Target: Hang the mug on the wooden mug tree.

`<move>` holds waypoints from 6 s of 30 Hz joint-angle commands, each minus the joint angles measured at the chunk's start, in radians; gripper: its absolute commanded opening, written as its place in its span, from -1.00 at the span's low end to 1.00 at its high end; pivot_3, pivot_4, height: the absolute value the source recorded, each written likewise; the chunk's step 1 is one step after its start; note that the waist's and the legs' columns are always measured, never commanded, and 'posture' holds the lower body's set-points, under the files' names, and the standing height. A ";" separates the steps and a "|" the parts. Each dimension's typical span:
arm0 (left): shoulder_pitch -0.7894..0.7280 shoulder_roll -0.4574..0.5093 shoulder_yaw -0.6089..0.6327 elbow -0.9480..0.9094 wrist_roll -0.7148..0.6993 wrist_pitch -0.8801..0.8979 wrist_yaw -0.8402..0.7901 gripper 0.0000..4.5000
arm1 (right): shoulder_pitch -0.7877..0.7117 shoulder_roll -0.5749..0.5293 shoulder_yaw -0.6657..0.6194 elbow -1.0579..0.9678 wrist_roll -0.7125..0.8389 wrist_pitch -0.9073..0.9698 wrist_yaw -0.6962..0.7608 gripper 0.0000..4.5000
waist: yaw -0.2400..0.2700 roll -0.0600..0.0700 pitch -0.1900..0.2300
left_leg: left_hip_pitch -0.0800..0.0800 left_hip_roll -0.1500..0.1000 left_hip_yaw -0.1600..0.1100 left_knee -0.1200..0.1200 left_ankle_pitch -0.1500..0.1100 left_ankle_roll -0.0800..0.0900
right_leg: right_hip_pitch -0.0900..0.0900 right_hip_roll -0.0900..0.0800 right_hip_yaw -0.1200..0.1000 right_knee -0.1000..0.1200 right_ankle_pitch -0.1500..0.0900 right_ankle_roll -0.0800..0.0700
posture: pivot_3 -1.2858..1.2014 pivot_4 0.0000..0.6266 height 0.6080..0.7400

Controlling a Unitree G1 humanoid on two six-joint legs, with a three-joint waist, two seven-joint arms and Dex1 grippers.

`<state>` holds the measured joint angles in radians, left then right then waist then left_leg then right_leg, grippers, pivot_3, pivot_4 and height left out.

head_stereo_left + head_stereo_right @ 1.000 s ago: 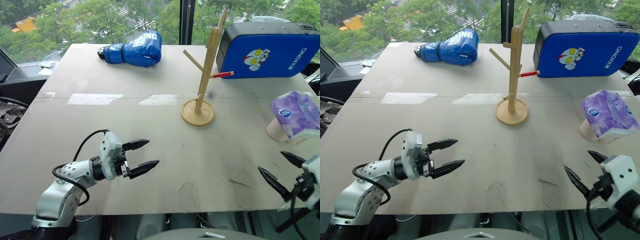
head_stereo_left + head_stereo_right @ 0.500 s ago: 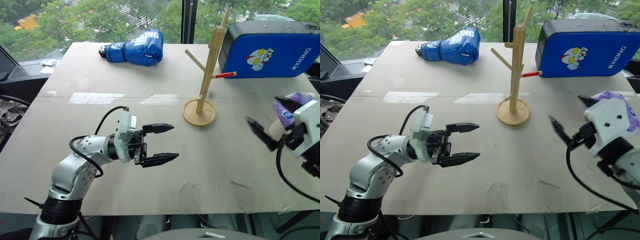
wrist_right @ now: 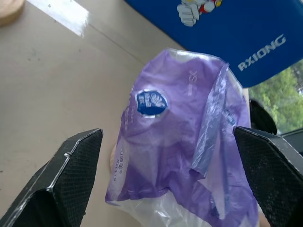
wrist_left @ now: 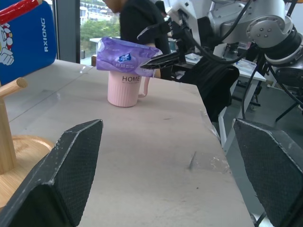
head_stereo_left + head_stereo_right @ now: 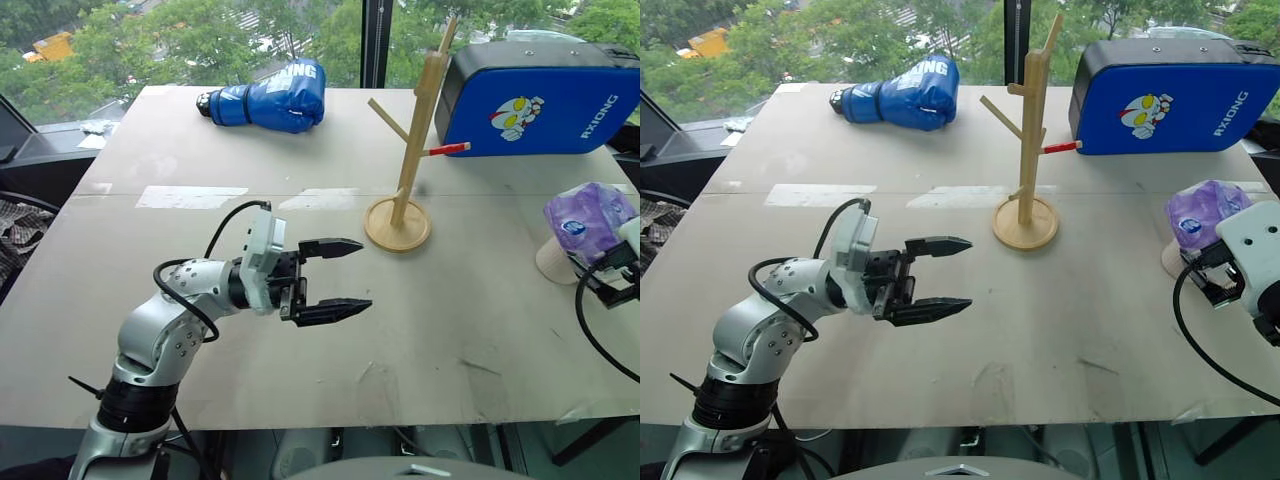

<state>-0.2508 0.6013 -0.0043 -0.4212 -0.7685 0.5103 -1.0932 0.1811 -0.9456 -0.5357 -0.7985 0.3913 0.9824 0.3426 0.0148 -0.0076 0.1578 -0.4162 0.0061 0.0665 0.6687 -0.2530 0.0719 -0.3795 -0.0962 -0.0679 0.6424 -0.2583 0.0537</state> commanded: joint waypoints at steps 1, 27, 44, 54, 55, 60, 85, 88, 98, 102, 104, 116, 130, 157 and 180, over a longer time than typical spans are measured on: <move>-0.003 -0.001 0.009 -0.038 -0.016 -0.001 0.012 1.00 | -0.029 0.001 0.039 0.039 -0.043 -0.015 0.001 0.88 | 0.000 0.000 0.000 | 0.000 0.000 0.000 0.000 0.000 0.000 | 0.000 0.000 0.000 0.000 0.000 0.000 | 0.03 -0.52 0.87; 0.099 -0.010 0.016 -0.061 0.025 -0.088 0.009 1.00 | -0.324 0.176 0.317 -0.037 -0.010 -0.023 -0.040 -0.98 | 0.002 -0.001 0.000 | 0.000 0.002 0.000 0.000 0.000 -0.001 | 0.000 -0.003 0.000 0.000 0.000 -0.001 | 0.03 -0.52 0.87; 0.165 0.002 0.037 -0.082 0.036 -0.129 0.029 1.00 | -0.374 0.289 0.305 0.053 -0.044 -0.161 -0.016 -0.98 | -0.001 -0.001 0.001 | 0.000 0.001 0.001 0.000 0.000 -0.001 | -0.001 -0.001 0.000 0.000 0.000 0.000 | 0.03 -0.52 0.87; 0.156 -0.015 0.038 -0.061 -0.012 -0.145 -0.036 1.00 | -0.303 0.013 -0.070 0.379 -0.111 -0.113 0.088 -0.98 | 0.010 0.000 0.001 | 0.000 0.001 0.002 -0.001 0.000 -0.001 | 0.000 0.000 -0.001 0.000 0.000 -0.001 | 0.03 -0.52 0.87; 0.153 -0.015 0.044 -0.061 -0.022 -0.143 -0.041 1.00 | -0.289 -0.006 -0.075 0.429 -0.125 -0.107 0.086 -0.98 | 0.005 0.000 0.001 | 0.000 0.001 0.002 -0.001 0.000 -0.001 | 0.000 0.000 0.000 -0.001 0.000 -0.001 | 0.03 -0.52 0.87; 0.145 -0.008 0.062 -0.075 -0.049 -0.133 -0.042 1.00 | -0.236 -0.035 -0.084 0.578 -0.153 -0.100 0.105 -0.98 | -0.005 0.001 0.000 | 0.002 0.003 0.004 -0.001 0.000 -0.001 | 0.000 0.000 0.002 0.000 0.000 -0.001 | 0.03 -0.52 0.87; -0.079 -0.131 -0.032 0.025 0.028 -0.117 0.111 1.00 | 0.054 0.338 -0.279 0.055 0.004 0.111 0.079 0.79 | -0.001 0.000 -0.002 | 0.002 0.007 0.002 0.000 0.000 -0.001 | 0.001 0.007 0.003 0.000 0.000 0.000 | 0.03 -0.52 0.87; -0.087 -0.130 -0.032 0.012 0.022 -0.104 0.118 1.00 | -0.010 0.465 -0.194 0.023 -0.048 0.111 -0.063 0.79 | 0.000 0.000 -0.002 | 0.001 0.005 0.003 0.000 0.000 -0.001 | 0.000 0.005 0.004 0.000 0.000 0.000 | 0.03 -0.52 0.87; -0.063 -0.108 -0.015 -0.027 0.012 -0.098 0.125 1.00 | -0.081 0.542 -0.037 0.222 -0.230 -0.109 -0.245 0.79 | -0.001 0.001 -0.002 | 0.002 0.004 0.005 0.000 0.001 -0.001 | -0.001 0.006 0.003 0.000 0.000 0.000 | 0.03 -0.52 0.87; -0.053 -0.104 -0.014 -0.050 0.012 -0.090 0.141 1.00 | -0.136 0.549 -0.019 0.349 -0.258 -0.209 -0.271 0.79 | -0.002 0.001 -0.002 | 0.002 0.004 0.005 0.000 0.001 -0.001 | -0.001 0.006 0.003 0.001 0.000 0.000 | 0.03 -0.52 0.87; -0.046 -0.101 -0.014 -0.063 0.010 -0.084 0.147 1.00 | -0.157 0.548 -0.003 0.428 -0.280 -0.258 -0.284 0.44 | -0.002 0.001 -0.002 | 0.002 0.004 0.005 0.000 0.001 -0.001 | -0.001 0.007 0.003 0.001 0.000 0.000 | 0.03 -0.52 0.87; -0.004 -0.062 0.001 -0.078 -0.012 -0.064 0.120 1.00 | -0.207 0.502 0.050 0.581 -0.282 -0.430 -0.231 -0.98 | 0.000 0.002 -0.002 | 0.002 0.004 0.004 0.000 0.001 -0.001 | -0.001 0.007 0.003 0.001 0.000 -0.001 | 0.03 -0.52 0.87; 0.179 -0.054 0.144 -0.047 -0.061 -0.126 0.077 1.00 | -0.427 0.202 0.199 0.388 0.062 -0.386 0.313 -0.98 | -0.019 0.005 0.000 | 0.002 0.005 0.004 0.000 0.000 -0.001 | -0.001 0.006 0.005 0.001 0.000 -0.001 | 0.03 -0.52 0.87; 0.385 -0.155 0.234 -0.189 -0.048 -0.243 0.229 1.00 | -1.320 0.328 0.779 1.377 -0.302 -0.773 0.815 -0.57 | -0.030 0.004 0.002 | 0.001 0.003 0.004 -0.001 0.000 -0.001 | -0.001 -0.006 0.000 0.000 0.002 -0.002 | 0.03 -0.52 0.87; 0.291 -0.048 0.199 0.023 0.036 -0.176 0.205 1.00 | -0.271 0.195 0.090 0.351 0.001 -0.415 0.529 0.79 | -0.002 0.004 0.003 | 0.000 0.002 0.003 -0.002 0.000 -0.001 | 0.000 -0.007 -0.003 0.000 0.002 -0.002 | 0.03 -0.52 0.87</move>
<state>0.0369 0.5351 0.1850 -0.4014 -0.7445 0.3296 -0.8880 -0.1120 -0.7536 -0.3754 -0.3598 0.3652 0.5545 0.9075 0.0131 -0.0039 0.1603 -0.4157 0.0081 0.0691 0.6670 -0.2529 0.0712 -0.3798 -0.1027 -0.0703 0.6428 -0.2567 0.0517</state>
